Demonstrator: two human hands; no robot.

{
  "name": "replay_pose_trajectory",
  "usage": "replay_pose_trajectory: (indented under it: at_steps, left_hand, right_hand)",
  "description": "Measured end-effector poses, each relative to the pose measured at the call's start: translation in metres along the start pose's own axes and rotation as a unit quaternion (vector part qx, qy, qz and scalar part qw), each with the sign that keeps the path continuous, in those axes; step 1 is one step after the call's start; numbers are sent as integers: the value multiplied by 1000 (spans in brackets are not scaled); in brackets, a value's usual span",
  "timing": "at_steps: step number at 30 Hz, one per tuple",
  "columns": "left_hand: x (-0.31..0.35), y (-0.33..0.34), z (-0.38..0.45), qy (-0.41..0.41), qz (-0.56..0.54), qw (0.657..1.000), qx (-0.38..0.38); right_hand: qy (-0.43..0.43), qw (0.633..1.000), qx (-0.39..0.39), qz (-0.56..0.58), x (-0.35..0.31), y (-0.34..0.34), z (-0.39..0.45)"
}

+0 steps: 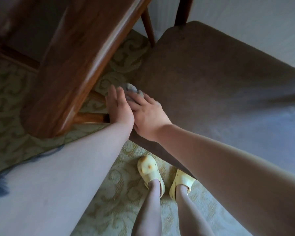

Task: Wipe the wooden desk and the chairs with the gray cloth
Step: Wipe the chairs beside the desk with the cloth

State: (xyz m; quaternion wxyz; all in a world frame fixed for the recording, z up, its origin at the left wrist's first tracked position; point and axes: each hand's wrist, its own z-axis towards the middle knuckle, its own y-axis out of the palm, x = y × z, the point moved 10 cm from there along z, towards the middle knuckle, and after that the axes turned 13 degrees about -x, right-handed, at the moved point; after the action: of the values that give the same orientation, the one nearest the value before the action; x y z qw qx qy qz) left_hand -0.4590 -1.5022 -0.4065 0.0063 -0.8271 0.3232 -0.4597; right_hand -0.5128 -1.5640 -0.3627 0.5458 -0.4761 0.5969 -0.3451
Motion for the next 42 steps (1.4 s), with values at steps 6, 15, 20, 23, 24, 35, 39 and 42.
replay_pose_trajectory:
  at_steps: [6, 15, 20, 23, 24, 35, 39, 42]
  left_hand:
    - [9, 17, -10, 74, 178, 981, -27]
    - [17, 42, -37, 141, 438, 887, 38]
    - [29, 83, -56, 206, 510, 834, -29]
    - [31, 114, -66, 226, 523, 820, -61]
    - [31, 125, -70, 231, 524, 817, -68]
    - [19, 203, -123, 309, 577, 740, -157]
    - [11, 208, -130, 299, 590, 733, -162]
    - [11, 216, -135, 291, 587, 738, -162]
  right_hand:
    - [-271, 951, -92, -119, -20, 38, -110]
    - [228, 971, 71, 33, 12, 24, -138]
    - [210, 975, 57, -30, 39, 42, -219]
    - [566, 797, 202, 58, 130, 9, -306]
    - [628, 741, 229, 60, 135, 5, -316]
    - [580, 791, 190, 41, 97, 42, -392]
    - [763, 573, 279, 112, 103, 42, -406]
    - [714, 650, 219, 140, 77, 42, -348]
